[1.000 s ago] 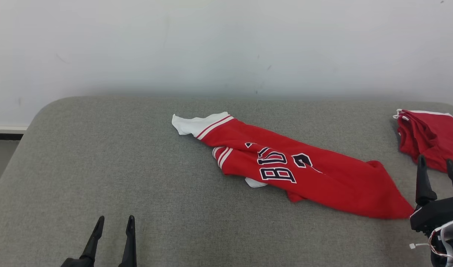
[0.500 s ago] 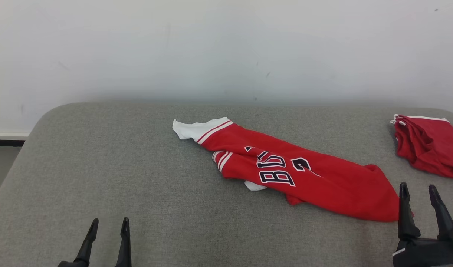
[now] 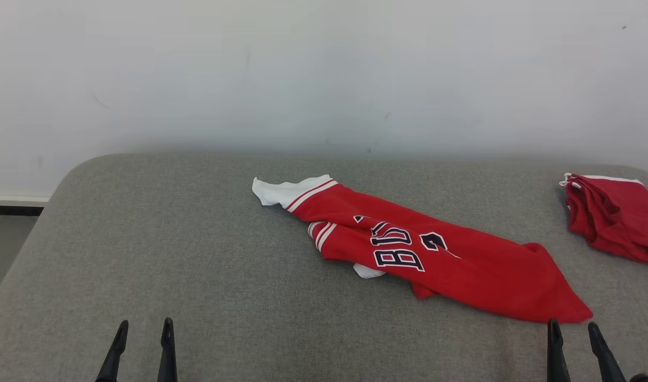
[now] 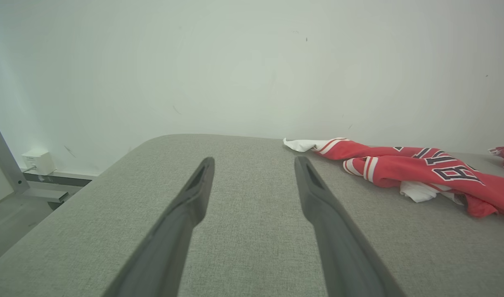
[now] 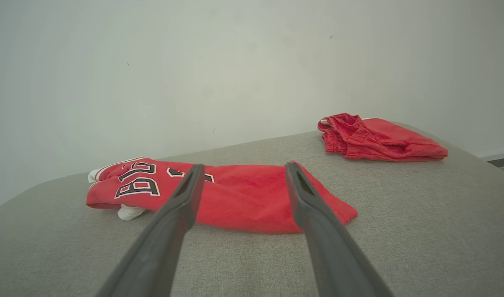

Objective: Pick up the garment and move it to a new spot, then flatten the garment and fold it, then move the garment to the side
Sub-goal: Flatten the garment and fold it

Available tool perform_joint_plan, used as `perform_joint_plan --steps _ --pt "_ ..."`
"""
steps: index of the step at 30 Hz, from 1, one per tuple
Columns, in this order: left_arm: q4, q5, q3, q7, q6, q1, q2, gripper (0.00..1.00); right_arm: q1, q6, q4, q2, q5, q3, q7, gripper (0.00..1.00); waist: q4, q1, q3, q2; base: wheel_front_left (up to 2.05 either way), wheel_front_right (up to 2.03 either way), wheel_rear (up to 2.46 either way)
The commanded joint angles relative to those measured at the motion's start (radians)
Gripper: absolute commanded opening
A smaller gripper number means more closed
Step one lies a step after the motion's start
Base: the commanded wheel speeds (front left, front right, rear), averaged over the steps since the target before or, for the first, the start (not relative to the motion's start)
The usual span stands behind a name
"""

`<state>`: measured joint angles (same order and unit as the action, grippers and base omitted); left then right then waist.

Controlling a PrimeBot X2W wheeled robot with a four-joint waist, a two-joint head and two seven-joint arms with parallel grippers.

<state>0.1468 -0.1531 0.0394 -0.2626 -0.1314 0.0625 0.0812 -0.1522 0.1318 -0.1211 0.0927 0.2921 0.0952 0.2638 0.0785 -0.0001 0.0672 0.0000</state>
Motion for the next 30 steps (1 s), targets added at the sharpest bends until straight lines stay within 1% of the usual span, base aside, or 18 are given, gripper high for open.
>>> perform_joint_plan --steps 1,4,8,12,17,20,24,29,30 --pt "-0.006 0.012 0.005 -0.003 0.002 0.019 -0.004 1.00 -0.017 -0.002 0.004 -0.006 -0.004 -0.004 0.001 1.00 0.000 0.0001 0.003 0.0000 0.00 0.00 0.00" --pt "-0.008 0.021 0.003 -0.003 0.002 0.023 -0.005 1.00 -0.032 -0.002 0.000 -0.014 -0.009 -0.022 0.001 1.00 0.003 0.0001 0.007 0.0000 0.00 0.00 0.00" --pt "-0.008 0.025 -0.004 -0.003 0.002 0.025 -0.006 1.00 -0.034 -0.002 -0.008 -0.013 -0.008 -0.034 0.001 1.00 0.008 0.0001 0.008 0.0000 0.00 0.00 0.00" --pt "-0.003 0.025 -0.015 -0.003 0.002 0.021 -0.006 1.00 -0.027 -0.002 -0.024 -0.007 -0.004 -0.068 0.001 1.00 0.019 0.0001 0.009 0.0000 0.00 0.00 0.00" --pt "0.003 0.019 -0.031 -0.003 0.002 0.002 -0.002 1.00 0.015 -0.002 -0.083 0.003 0.005 -0.124 0.001 1.00 0.046 0.0001 0.000 0.0000 0.00 0.00 0.00" --pt "0.007 0.014 -0.042 -0.003 0.002 -0.007 -0.002 1.00 0.066 -0.002 -0.152 0.007 0.008 -0.166 -0.001 1.00 0.069 0.0001 -0.013 0.0000 0.00 0.00 0.00" --pt "0.013 0.010 -0.060 -0.003 0.002 -0.023 -0.004 1.00 0.154 -0.002 -0.274 0.003 0.009 -0.198 -0.003 1.00 0.107 0.0001 -0.036 0.0000 0.00 0.00 0.00" --pt "0.022 0.007 -0.084 -0.003 0.002 -0.046 -0.004 1.00 0.268 -0.002 -0.450 -0.002 0.003 -0.214 0.000 1.00 0.156 0.0001 -0.069 0.0000 0.00 0.00 0.00" --pt "0.023 0.003 -0.089 -0.003 0.002 -0.062 -0.002 1.00 0.313 -0.002 -0.510 -0.006 -0.002 -0.208 0.001 1.00 0.174 0.0001 -0.087 0.0000 0.00 0.00 0.00"
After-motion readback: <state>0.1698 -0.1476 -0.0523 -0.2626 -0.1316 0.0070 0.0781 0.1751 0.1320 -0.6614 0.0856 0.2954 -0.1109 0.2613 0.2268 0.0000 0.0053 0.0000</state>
